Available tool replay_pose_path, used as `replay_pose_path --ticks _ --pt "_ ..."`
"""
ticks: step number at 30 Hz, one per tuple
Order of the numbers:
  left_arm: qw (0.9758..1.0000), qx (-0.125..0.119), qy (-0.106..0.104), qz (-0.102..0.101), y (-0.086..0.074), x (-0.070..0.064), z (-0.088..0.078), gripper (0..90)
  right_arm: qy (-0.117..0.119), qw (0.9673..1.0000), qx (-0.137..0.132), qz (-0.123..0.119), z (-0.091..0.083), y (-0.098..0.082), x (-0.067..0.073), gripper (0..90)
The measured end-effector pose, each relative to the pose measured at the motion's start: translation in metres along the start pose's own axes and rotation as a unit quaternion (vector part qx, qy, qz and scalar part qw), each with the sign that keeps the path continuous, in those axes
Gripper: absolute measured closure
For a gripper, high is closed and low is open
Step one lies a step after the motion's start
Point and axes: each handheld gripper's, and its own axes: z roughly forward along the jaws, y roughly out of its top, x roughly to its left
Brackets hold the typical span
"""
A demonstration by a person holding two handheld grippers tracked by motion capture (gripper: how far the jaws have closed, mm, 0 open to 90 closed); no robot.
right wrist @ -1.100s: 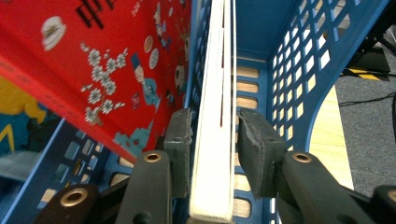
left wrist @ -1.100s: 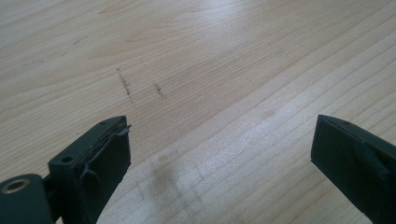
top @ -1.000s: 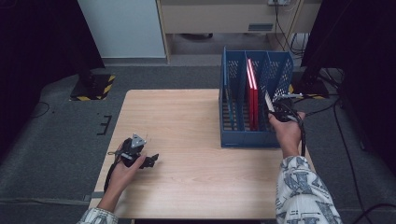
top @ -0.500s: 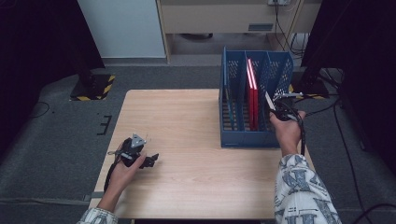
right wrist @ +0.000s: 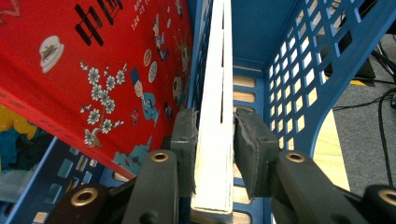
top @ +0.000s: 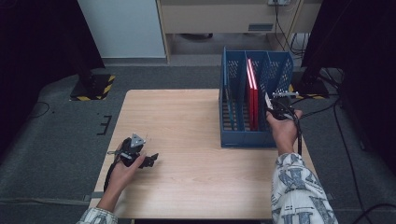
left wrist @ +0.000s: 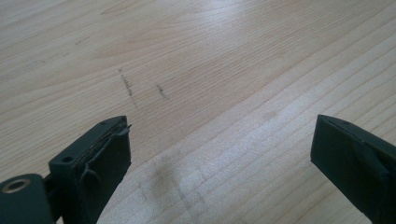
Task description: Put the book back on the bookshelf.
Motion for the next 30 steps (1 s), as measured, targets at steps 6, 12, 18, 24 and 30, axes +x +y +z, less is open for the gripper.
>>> replay_pose_path --ticks 6,12,18,24,30 --pt "1.0000 0.002 0.000 0.002 0.000 0.000 0.000 4.3 0.008 1.0000 -0.004 0.000 -0.002 -0.001 0.000 67.0" --pt "1.0000 0.001 0.000 0.002 0.001 -0.001 0.000 4.3 0.014 0.9998 -0.010 0.005 -0.006 -0.001 -0.001 62.5" --pt "1.0000 0.003 -0.001 0.003 0.000 -0.002 0.001 4.3 0.020 0.9997 -0.015 0.008 -0.007 -0.001 -0.003 55.4" --pt "1.0000 0.003 0.001 0.004 0.000 -0.001 0.001 4.2 0.025 0.9993 -0.022 0.017 -0.010 -0.001 -0.006 45.3" --pt "1.0000 0.002 0.003 0.003 0.000 -0.001 0.001 4.0 0.033 0.9981 -0.050 0.018 -0.019 -0.001 -0.009 32.1"
